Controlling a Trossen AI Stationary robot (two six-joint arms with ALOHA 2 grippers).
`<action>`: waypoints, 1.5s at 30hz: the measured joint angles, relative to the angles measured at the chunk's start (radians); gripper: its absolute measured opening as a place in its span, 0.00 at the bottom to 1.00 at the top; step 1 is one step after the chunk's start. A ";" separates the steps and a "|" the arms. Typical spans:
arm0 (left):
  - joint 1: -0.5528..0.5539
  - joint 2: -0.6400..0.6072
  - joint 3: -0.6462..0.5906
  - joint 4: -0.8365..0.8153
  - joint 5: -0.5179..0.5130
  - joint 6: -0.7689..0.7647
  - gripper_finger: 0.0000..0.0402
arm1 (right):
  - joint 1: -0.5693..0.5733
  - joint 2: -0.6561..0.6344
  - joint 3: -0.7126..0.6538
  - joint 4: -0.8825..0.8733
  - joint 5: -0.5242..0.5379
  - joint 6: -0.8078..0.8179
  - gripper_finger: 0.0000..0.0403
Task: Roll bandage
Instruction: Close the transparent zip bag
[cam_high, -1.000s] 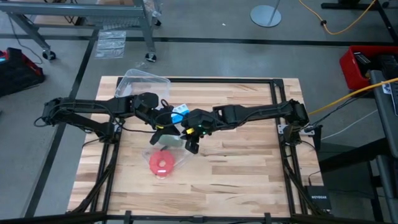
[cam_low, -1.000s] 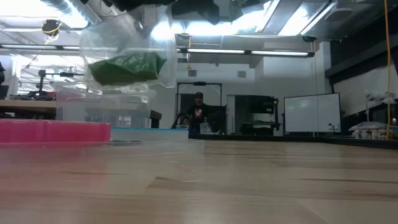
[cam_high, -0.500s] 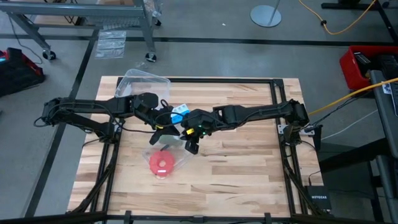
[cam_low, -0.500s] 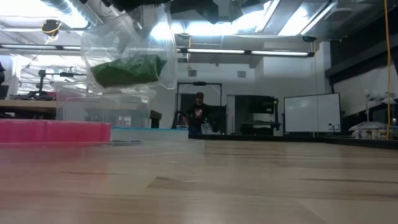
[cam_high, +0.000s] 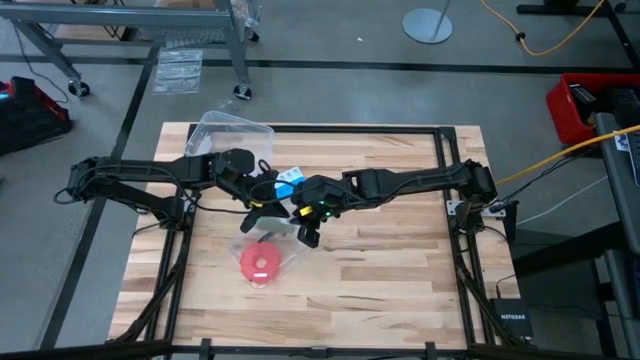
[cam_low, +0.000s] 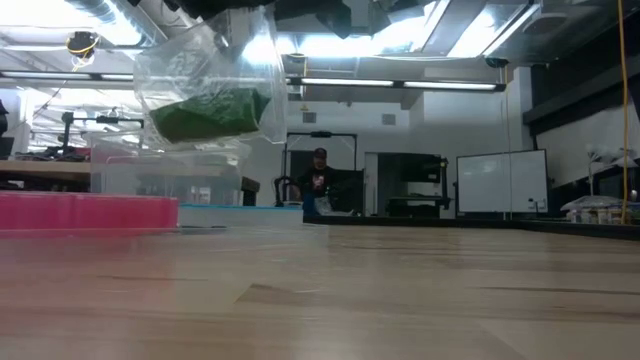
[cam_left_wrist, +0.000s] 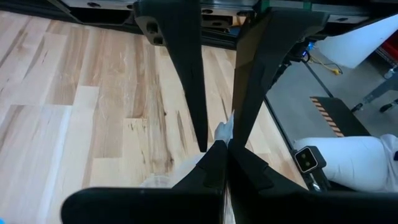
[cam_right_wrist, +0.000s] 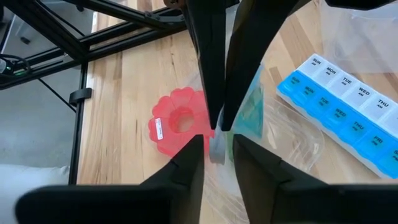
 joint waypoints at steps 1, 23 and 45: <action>0.000 0.000 0.000 0.000 0.000 0.000 0.00 | 0.000 0.000 0.000 0.001 0.000 0.000 0.20; -0.001 -0.042 -0.002 -0.001 -0.034 -0.019 0.00 | 0.000 -0.002 0.002 0.000 -0.033 0.000 0.06; -0.056 -0.043 -0.002 0.005 -0.033 0.148 0.19 | 0.001 -0.002 0.002 0.060 -0.075 -0.049 0.07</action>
